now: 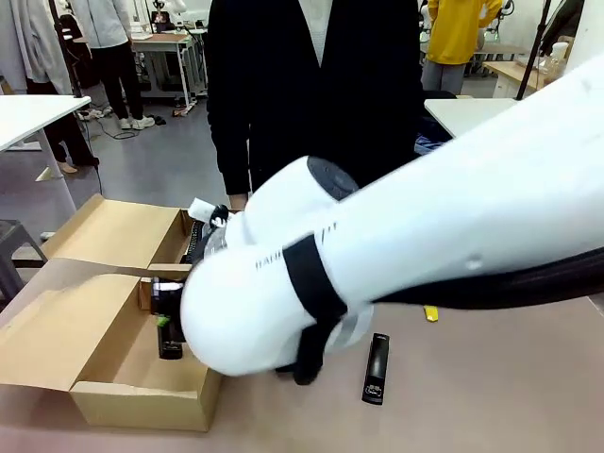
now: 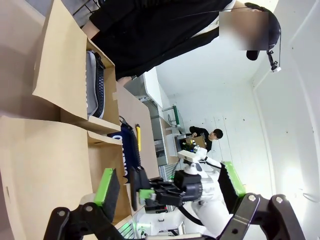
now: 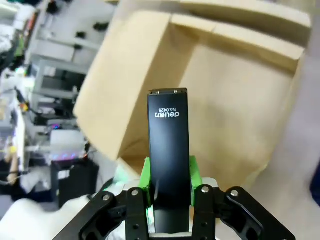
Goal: Place items inside the box.
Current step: Pick up a Pencil pouch or Stapler and place it inside the Mailer Box closest to the robot.
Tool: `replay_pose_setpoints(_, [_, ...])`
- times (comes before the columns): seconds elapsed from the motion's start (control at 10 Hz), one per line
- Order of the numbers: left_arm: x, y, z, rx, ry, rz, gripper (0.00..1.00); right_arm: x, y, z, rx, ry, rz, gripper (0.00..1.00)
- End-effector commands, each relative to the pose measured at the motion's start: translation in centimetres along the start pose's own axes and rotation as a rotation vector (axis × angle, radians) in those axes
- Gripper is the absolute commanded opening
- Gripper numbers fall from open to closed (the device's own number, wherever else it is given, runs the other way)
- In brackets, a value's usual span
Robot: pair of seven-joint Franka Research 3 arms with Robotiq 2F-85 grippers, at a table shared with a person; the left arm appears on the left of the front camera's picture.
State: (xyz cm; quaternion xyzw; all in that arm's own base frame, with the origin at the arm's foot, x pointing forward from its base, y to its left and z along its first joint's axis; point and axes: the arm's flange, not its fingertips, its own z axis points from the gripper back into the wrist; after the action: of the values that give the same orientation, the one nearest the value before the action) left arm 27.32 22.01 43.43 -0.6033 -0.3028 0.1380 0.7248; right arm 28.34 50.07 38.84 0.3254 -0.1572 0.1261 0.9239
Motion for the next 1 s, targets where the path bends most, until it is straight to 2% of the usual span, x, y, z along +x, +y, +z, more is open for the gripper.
replay_pose_setpoints(0.0, [0.0,-0.2,-0.1,-0.018,-0.009,-0.018,1.0,0.4,3.1,-1.9,-0.112,-0.003,-0.008,0.31])
replay_pose_setpoints(0.1, [0.0,-0.2,-0.1,-0.018,-0.009,-0.018,1.0,0.2,2.8,-2.4,-0.124,0.031,-0.009,0.31])
replay_pose_setpoints(0.4, [0.0,-0.2,-0.1,-0.018,-0.009,-0.018,1.0,0.4,2.4,-2.2,-0.122,0.048,-0.019,0.31])
replay_pose_setpoints(0.5, [0.0,-0.2,-0.1,-0.018,-0.009,-0.018,1.0,0.4,2.2,-2.2,-0.121,0.057,-0.024,0.5])
replay_pose_setpoints(0.6, [0.0,-0.2,-0.1,-0.018,-0.009,-0.018,1.0,0.4,2.1,-2.2,-0.117,0.06,-0.035,0.88])
replay_pose_setpoints(0.7, [0.0,-0.2,-0.1,-0.018,-0.009,-0.018,1.0,0.4,2.0,-2.2,-0.118,0.054,-0.042,1.0])
replay_pose_setpoints(0.9, [0.0,-0.2,-0.1,-0.018,-0.009,-0.018,1.0,0.1,1.9,-2.1,-0.124,0.049,-0.041,1.0])
